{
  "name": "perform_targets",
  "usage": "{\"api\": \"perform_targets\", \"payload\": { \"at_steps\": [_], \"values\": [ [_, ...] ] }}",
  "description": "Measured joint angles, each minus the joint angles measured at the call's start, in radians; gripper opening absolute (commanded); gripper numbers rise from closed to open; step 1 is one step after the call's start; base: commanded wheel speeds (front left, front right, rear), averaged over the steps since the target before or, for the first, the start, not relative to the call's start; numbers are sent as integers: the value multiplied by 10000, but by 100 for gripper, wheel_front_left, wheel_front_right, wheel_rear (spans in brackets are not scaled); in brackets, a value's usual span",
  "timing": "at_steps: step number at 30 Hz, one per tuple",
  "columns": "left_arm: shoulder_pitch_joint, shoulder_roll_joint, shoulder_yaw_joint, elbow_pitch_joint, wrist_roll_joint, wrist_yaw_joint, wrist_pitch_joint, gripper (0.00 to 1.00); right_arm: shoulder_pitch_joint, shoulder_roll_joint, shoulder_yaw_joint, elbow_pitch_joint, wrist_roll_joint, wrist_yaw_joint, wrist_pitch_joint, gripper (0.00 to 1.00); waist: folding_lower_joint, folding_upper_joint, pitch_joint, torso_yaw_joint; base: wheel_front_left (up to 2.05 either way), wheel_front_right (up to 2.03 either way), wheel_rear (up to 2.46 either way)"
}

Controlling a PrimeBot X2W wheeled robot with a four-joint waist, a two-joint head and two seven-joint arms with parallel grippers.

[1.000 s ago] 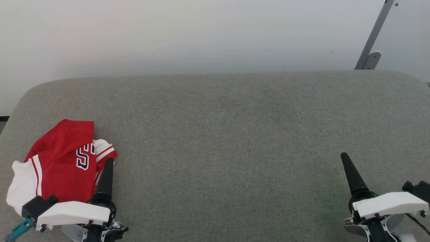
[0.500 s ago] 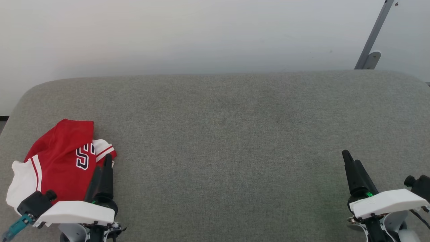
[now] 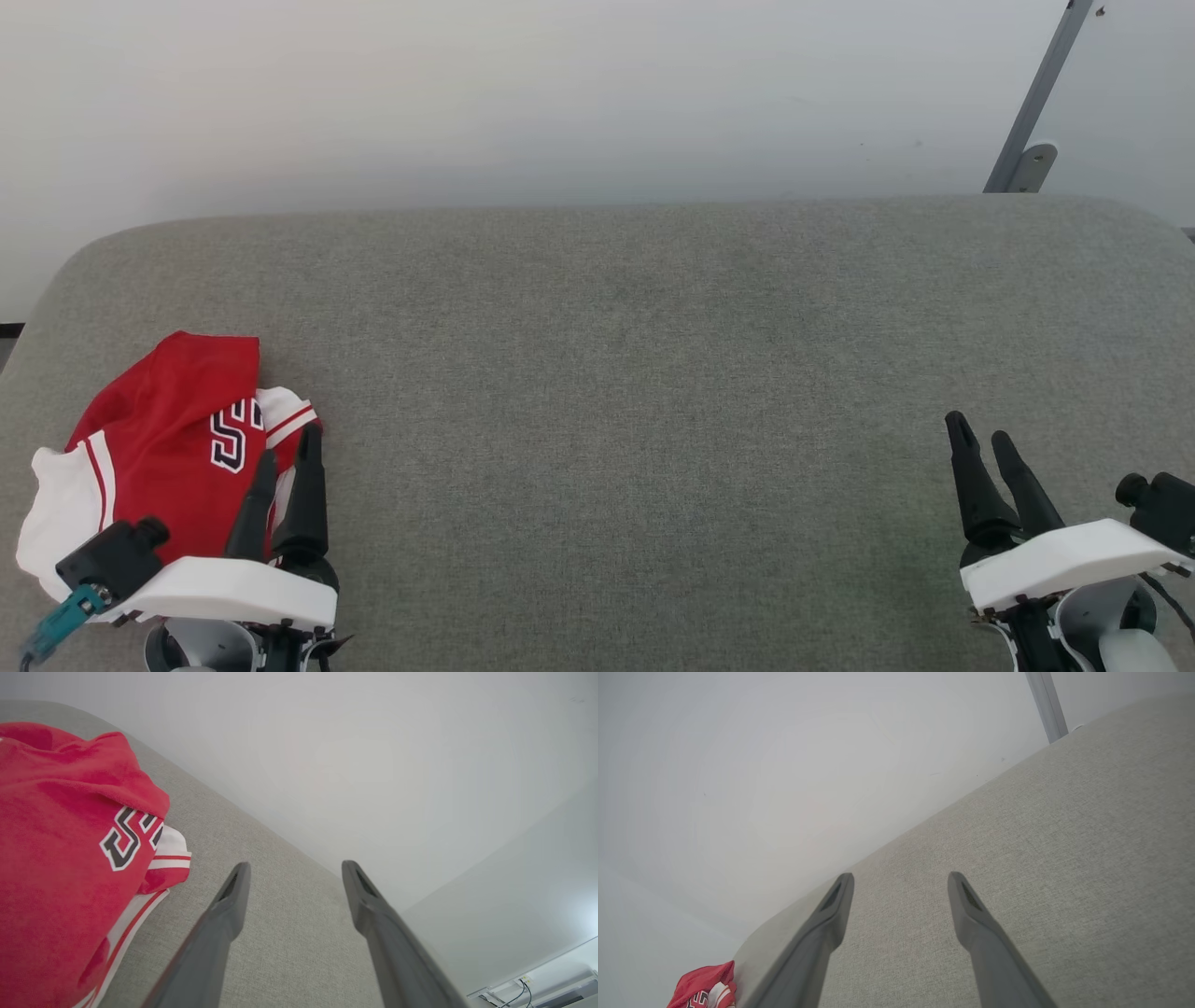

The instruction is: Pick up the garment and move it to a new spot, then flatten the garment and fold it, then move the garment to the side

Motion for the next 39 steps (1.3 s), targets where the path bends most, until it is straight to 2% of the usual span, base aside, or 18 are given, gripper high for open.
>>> {"api": "perform_targets", "payload": {
  "at_steps": [16,39],
  "values": [
    [0,88,-155,-138,1737,-155,-466,100,49,-150,123,-123,-1755,8,-529,100,0,0,-1,-1,0,0,0],
    [22,199,-401,-303,3584,-192,-1016,100,51,-176,123,-186,-3931,12,-1227,100,1,0,-15,-10,0,0,0]
  ]
}}
